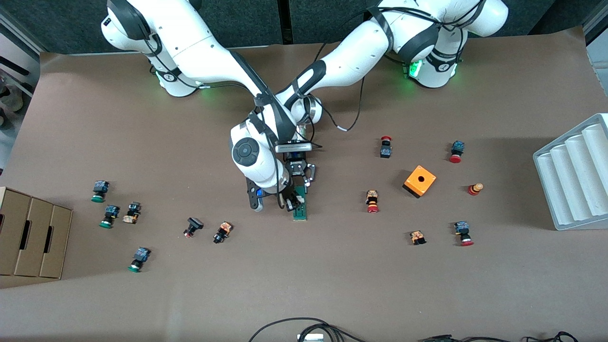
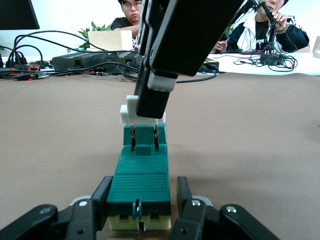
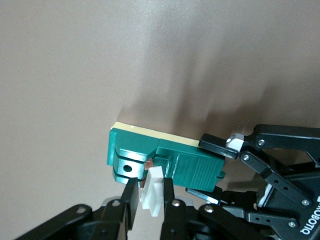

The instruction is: Close load switch with both arms

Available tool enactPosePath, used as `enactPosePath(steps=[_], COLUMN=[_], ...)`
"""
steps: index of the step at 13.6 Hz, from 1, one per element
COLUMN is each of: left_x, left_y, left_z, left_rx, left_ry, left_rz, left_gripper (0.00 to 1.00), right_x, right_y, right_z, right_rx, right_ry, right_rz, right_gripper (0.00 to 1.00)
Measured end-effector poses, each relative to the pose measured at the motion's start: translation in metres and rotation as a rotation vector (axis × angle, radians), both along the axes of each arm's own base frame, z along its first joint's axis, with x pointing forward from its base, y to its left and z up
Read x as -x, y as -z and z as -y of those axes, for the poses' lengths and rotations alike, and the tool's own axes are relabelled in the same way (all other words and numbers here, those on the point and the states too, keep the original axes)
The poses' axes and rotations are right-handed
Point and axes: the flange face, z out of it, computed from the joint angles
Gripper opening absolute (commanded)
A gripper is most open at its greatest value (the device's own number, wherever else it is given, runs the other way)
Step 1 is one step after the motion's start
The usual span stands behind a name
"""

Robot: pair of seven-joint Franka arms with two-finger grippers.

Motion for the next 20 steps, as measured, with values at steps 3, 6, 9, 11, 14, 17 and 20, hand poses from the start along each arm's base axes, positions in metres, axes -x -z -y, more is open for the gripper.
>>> enactPosePath(steps=[3, 6, 9, 11, 14, 17, 20], left_x=[0.0, 0.0, 0.0, 0.0, 0.0, 0.0, 0.0], left_y=[0.0, 0.0, 0.0, 0.0, 0.0, 0.0, 0.0], left_z=[0.0, 0.0, 0.0, 0.0, 0.0, 0.0, 0.0], left_rx=[0.0, 0.0, 0.0, 0.0, 0.0, 0.0, 0.0], left_ry=[0.0, 0.0, 0.0, 0.0, 0.0, 0.0, 0.0], left_rz=[0.0, 0.0, 0.0, 0.0, 0.0, 0.0, 0.0], left_gripper=[0.58, 0.58, 0.58, 0.58, 0.58, 0.58, 0.58], right_x=[0.0, 0.0, -0.001, -0.001, -0.003, -0.009, -0.014], right_y=[0.0, -0.001, -0.001, -0.002, -0.002, -0.004, -0.004], right_z=[0.0, 0.0, 0.0, 0.0, 0.0, 0.001, 0.002], right_rx=[-0.001, -0.002, -0.003, -0.005, -0.008, -0.015, -0.023], right_ry=[0.002, 0.003, 0.005, 0.007, 0.011, 0.02, 0.032], right_rz=[0.0, 0.001, 0.002, 0.001, 0.003, 0.008, 0.007], right_gripper=[0.15, 0.13, 0.14, 0.14, 0.14, 0.14, 0.14])
